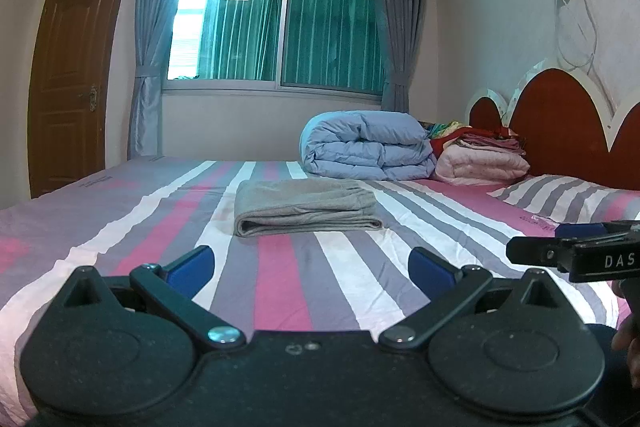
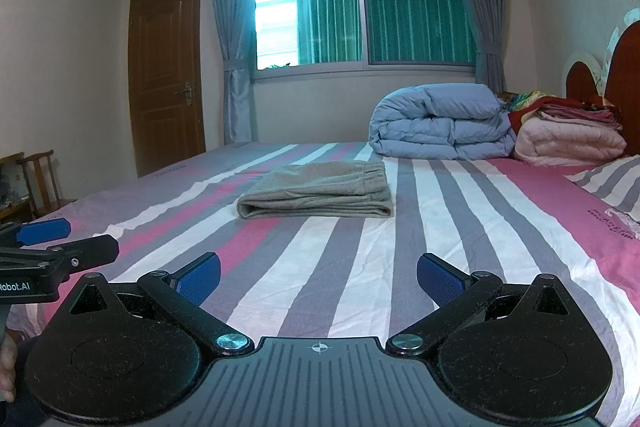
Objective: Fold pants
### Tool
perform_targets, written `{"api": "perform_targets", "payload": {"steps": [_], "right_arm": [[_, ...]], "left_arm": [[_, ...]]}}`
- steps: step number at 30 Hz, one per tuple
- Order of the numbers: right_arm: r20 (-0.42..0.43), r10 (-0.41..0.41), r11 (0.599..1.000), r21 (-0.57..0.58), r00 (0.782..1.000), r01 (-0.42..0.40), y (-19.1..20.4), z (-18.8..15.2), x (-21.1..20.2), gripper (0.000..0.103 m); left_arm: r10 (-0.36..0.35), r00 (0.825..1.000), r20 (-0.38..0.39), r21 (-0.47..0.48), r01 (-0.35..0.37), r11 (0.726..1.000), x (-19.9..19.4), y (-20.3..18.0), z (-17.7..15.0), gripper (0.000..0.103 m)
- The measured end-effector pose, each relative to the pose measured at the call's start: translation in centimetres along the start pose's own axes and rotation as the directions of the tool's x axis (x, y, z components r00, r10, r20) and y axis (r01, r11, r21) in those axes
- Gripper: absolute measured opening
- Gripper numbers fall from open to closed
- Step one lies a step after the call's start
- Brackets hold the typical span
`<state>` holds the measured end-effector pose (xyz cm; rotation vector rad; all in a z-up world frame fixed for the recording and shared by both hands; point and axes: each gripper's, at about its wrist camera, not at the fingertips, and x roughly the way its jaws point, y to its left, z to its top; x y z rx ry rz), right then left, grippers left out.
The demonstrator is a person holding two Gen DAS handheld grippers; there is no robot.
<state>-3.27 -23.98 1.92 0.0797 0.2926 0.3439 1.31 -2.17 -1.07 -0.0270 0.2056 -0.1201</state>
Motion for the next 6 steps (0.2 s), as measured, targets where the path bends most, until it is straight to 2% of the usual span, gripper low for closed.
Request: {"api": "perform_targets", "payload": {"steps": [6], "right_arm": [[0.001,0.001,1.000,-0.001,1.000,-0.001,-0.01,-0.01,-0.04,0.103]], "left_arm": [[-0.008,1.000,-0.006,0.001,0.008,1.000,0.14,-0.08,-0.17,0.097]]}}
